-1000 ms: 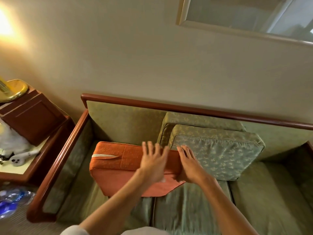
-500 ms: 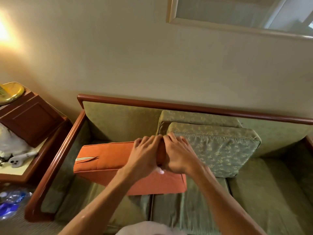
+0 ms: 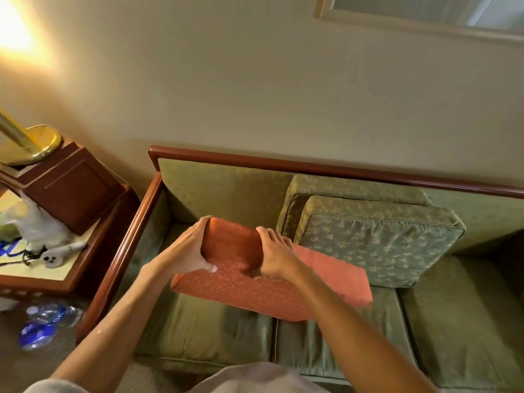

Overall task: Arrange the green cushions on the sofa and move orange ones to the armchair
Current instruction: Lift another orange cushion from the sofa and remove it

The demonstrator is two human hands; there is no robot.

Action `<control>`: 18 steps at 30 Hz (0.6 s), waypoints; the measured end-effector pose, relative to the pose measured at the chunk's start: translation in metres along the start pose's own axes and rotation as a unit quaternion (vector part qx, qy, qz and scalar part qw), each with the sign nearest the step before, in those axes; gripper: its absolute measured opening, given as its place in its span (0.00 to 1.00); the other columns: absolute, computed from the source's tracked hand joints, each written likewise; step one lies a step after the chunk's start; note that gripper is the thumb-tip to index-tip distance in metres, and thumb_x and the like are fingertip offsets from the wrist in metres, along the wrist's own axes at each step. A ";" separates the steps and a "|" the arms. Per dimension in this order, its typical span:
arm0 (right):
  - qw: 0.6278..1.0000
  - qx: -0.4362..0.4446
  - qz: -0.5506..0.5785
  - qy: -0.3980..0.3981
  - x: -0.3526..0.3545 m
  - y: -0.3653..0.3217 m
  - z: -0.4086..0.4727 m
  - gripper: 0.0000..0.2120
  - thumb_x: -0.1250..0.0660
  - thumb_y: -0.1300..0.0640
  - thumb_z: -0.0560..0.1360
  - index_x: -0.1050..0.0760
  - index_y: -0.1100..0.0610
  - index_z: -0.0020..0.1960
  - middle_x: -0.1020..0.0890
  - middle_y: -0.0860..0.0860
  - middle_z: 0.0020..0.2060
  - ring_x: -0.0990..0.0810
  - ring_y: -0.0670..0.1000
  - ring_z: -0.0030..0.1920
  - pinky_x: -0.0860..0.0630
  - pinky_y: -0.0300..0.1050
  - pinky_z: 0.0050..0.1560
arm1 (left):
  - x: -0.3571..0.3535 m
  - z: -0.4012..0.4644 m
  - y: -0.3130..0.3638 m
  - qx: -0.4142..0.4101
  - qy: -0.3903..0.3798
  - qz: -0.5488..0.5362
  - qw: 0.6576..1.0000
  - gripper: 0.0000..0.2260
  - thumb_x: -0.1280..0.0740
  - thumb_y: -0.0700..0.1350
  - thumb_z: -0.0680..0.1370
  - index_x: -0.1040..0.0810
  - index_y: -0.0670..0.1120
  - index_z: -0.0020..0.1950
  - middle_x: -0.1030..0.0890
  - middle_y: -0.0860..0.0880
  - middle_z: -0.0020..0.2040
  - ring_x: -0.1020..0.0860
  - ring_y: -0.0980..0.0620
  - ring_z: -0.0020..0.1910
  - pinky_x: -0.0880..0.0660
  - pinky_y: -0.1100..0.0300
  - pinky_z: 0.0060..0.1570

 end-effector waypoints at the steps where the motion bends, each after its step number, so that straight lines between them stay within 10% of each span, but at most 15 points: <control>1: 1.000 -0.016 -0.012 -0.016 -0.009 0.010 0.002 0.61 0.20 0.36 0.60 0.52 0.52 0.79 0.37 0.52 0.74 0.39 0.56 0.75 0.46 0.55 0.76 | 0.001 0.001 -0.014 0.022 -0.007 0.012 1.000 0.58 0.15 0.52 0.61 0.49 0.49 0.80 0.33 0.48 0.74 0.32 0.47 0.72 0.35 0.52 0.71; 7: 0.993 -0.076 -0.062 -0.064 -0.049 0.061 0.000 0.59 0.20 0.40 0.59 0.49 0.52 0.78 0.38 0.53 0.75 0.43 0.56 0.76 0.49 0.55 0.77 | -0.007 -0.021 -0.105 0.140 -0.039 0.004 0.989 0.56 0.18 0.40 0.63 0.53 0.63 0.77 0.35 0.46 0.69 0.31 0.41 0.68 0.26 0.44 0.63; 11: 0.989 -0.065 -0.112 -0.074 -0.063 0.061 0.006 0.60 0.20 0.40 0.59 0.51 0.54 0.79 0.40 0.55 0.76 0.44 0.57 0.77 0.52 0.57 0.78 | -0.024 -0.041 -0.140 0.267 -0.046 0.091 0.958 0.58 0.17 0.48 0.62 0.54 0.50 0.79 0.44 0.37 0.72 0.41 0.32 0.74 0.35 0.41 0.70; 14: 0.987 -0.088 -0.121 -0.067 -0.065 0.066 0.007 0.60 0.20 0.39 0.59 0.51 0.55 0.79 0.39 0.55 0.75 0.43 0.58 0.76 0.50 0.58 0.77 | -0.037 -0.022 -0.115 0.220 -0.053 0.227 0.947 0.62 0.19 0.58 0.63 0.59 0.42 0.81 0.58 0.33 0.79 0.60 0.28 0.78 0.56 0.37 0.76; 18: 0.983 -0.109 -0.125 -0.082 -0.067 0.068 0.004 0.62 0.20 0.40 0.60 0.55 0.55 0.79 0.42 0.57 0.76 0.45 0.61 0.77 0.51 0.63 0.77 | -0.081 0.018 -0.039 0.080 -0.091 0.300 0.946 0.60 0.21 0.60 0.65 0.56 0.41 0.81 0.52 0.35 0.80 0.57 0.31 0.79 0.61 0.35 0.76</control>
Point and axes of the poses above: each hand's wrist, its own z-axis towards the middle knuckle, its own x-axis out of the back of the hand, y = z × x, the point moved 5 cm from there along z, towards the middle knuckle
